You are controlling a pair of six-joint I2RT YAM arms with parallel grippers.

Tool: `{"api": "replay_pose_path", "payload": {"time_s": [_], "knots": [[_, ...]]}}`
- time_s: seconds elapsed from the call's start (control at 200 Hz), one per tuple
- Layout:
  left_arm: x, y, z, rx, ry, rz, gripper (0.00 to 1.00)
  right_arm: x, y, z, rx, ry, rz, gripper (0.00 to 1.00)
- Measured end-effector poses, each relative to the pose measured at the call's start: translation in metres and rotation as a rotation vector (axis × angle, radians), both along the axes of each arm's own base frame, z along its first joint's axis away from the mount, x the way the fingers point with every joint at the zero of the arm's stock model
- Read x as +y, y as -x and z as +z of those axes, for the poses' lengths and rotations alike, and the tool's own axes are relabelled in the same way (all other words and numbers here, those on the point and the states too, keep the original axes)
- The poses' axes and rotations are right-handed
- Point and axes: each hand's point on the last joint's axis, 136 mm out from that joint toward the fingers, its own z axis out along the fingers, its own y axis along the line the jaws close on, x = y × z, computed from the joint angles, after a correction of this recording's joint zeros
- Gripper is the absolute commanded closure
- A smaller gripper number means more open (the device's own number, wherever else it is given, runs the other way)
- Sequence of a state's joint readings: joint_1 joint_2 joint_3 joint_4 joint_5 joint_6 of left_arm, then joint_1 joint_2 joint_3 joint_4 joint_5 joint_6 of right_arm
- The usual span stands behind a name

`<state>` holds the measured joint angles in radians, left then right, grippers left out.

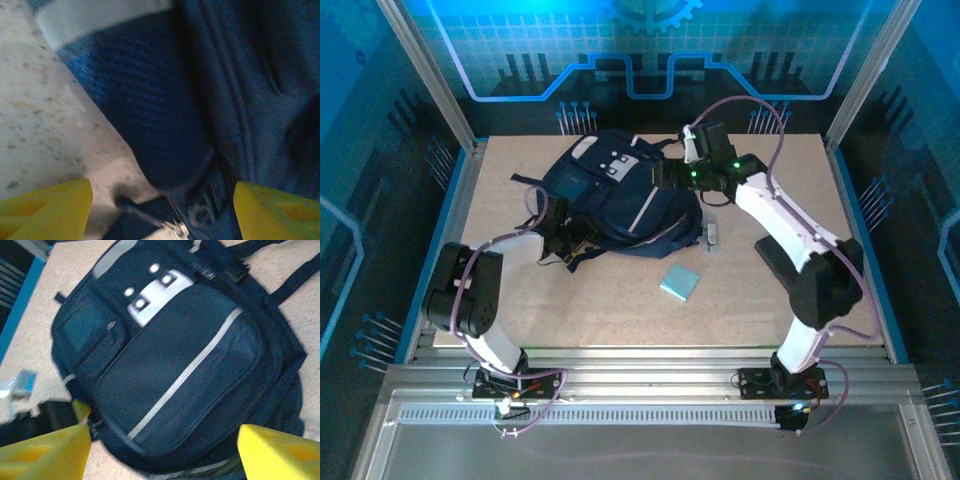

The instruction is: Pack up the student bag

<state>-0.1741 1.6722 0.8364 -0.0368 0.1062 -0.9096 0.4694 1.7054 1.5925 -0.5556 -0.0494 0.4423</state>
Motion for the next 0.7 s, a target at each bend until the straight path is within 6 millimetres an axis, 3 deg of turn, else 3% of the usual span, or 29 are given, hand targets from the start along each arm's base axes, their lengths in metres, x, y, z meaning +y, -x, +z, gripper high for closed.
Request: {"api": "replay_pose_path", "payload": {"time_s": [0.055,0.155,0.26,0.355,0.51,0.695], "knots": [[0.004,-0.003,-0.006,0.007,-0.004,0.026,0.34,0.008,0.023,-0.005,0.016,-0.006,0.025,0.22],[0.008,-0.005,-0.009,0.011,-0.007,0.059,0.58,0.023,0.053,-0.027,0.067,-0.015,0.053,0.23],[0.012,-0.007,-0.015,0.027,0.000,0.093,0.80,0.038,0.077,-0.055,0.134,-0.020,0.067,0.25],[0.008,-0.023,-0.015,-0.021,0.019,0.099,1.00,0.051,0.095,-0.076,0.179,-0.033,0.076,0.30],[0.006,-0.036,-0.005,-0.085,0.044,0.106,1.00,0.091,0.116,-0.091,0.207,-0.080,0.123,0.36],[-0.003,-0.032,0.003,-0.103,0.078,0.116,1.00,0.129,0.120,-0.115,0.250,-0.126,0.125,0.40]]}}
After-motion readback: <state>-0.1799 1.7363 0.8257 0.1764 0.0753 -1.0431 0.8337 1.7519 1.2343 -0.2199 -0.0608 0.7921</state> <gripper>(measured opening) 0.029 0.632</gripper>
